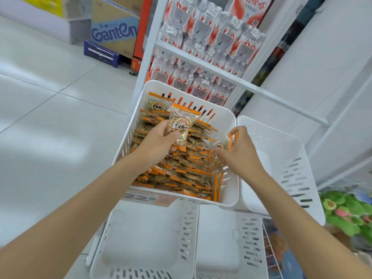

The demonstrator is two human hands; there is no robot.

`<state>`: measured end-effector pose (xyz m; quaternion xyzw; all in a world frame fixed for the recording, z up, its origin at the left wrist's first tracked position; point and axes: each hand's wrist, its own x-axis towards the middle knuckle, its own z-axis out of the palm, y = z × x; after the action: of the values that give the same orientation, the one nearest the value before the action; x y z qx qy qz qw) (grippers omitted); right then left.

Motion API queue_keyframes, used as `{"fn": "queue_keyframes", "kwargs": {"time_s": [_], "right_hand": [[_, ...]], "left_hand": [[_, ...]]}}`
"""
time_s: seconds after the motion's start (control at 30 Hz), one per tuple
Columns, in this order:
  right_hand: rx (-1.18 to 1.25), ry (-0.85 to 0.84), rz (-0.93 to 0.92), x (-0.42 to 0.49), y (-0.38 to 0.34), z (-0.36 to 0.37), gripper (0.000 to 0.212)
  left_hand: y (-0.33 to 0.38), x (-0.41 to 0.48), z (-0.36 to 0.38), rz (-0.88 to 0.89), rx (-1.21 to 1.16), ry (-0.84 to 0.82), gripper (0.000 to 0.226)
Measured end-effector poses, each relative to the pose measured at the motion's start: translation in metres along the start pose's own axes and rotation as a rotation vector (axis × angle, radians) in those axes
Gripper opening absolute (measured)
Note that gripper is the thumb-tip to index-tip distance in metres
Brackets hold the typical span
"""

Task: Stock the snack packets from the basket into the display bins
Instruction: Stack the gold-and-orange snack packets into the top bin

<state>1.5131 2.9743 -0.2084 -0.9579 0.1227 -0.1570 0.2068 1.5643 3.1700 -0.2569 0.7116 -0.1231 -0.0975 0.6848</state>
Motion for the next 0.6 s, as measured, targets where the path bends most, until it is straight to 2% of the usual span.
{"fn": "queue_keyframes", "kwargs": {"time_s": [0.07,0.17,0.33,0.5,0.6], "right_hand": [[-0.087,-0.042,-0.078,-0.011,0.004,0.000,0.044],[-0.235,-0.109,-0.122,-0.021,0.004,0.008,0.059],[-0.512,-0.049,-0.149,-0.019,-0.005,0.013,0.040],[-0.226,-0.243,-0.067,-0.011,-0.006,0.008,0.043],[-0.342,-0.167,-0.090,-0.017,-0.006,0.008,0.041]], "left_hand": [[0.000,0.001,0.001,0.001,0.032,-0.012,0.044],[0.000,0.001,0.002,-0.015,0.079,-0.014,0.050],[0.000,-0.002,0.000,0.004,0.103,-0.008,0.050],[-0.004,-0.001,0.002,0.058,0.116,-0.042,0.028],[-0.005,-0.001,0.002,0.060,0.135,-0.043,0.030]]}}
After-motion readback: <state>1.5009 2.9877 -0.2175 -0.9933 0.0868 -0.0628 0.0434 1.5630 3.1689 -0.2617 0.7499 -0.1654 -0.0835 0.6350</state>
